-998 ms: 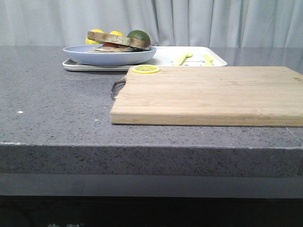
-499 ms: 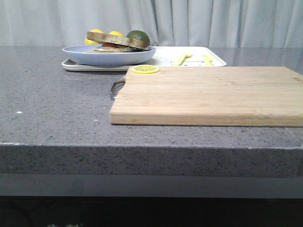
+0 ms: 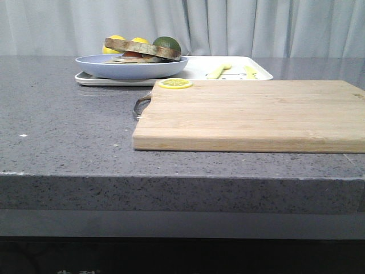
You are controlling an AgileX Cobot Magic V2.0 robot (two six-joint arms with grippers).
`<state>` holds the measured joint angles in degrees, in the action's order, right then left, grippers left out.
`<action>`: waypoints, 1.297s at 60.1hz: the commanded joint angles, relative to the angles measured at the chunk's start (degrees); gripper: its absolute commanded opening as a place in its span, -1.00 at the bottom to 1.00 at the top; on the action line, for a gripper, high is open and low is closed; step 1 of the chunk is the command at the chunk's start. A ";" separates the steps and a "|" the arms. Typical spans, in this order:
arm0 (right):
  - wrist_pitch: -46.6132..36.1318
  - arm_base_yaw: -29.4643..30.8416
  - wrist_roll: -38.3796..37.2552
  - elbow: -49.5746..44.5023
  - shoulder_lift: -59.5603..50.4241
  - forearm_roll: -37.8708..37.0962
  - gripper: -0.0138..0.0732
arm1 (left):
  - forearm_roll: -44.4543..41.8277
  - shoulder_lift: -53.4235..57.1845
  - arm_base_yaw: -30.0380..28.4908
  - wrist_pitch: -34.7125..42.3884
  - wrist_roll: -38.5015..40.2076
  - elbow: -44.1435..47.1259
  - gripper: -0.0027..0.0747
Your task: Place bread and move sandwich to tray
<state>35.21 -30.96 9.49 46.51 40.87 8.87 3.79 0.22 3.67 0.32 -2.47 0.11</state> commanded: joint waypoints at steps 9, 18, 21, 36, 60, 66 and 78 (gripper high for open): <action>-4.65 -0.08 0.07 1.48 0.07 -0.02 -0.84 | 0.51 1.12 0.37 4.32 0.61 0.25 -0.98; -4.65 -0.08 0.07 1.48 0.07 -0.02 -0.84 | 0.51 1.12 0.37 4.32 0.61 0.25 -0.98; -4.65 -0.08 0.07 1.48 0.07 -0.02 -0.84 | 0.51 1.12 0.37 4.32 0.61 0.25 -0.98; -8.04 7.92 0.12 -4.47 -5.95 -0.61 -0.84 | 0.51 1.12 0.37 4.32 0.61 0.25 -0.98; -29.21 26.96 1.46 -30.95 -30.65 -1.74 -0.84 | 0.51 1.12 0.37 4.32 0.61 0.25 -0.98; -33.30 28.95 1.46 -37.79 -35.48 -1.74 -0.84 | 0.51 1.12 0.37 4.32 0.61 0.25 -0.98; -40.00 30.26 1.46 -46.87 -42.00 -1.68 -0.84 | 0.51 1.12 0.37 4.32 0.61 0.25 -0.98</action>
<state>3.09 -1.35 10.30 0.89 0.38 7.77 3.79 0.22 3.67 0.00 -2.47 0.11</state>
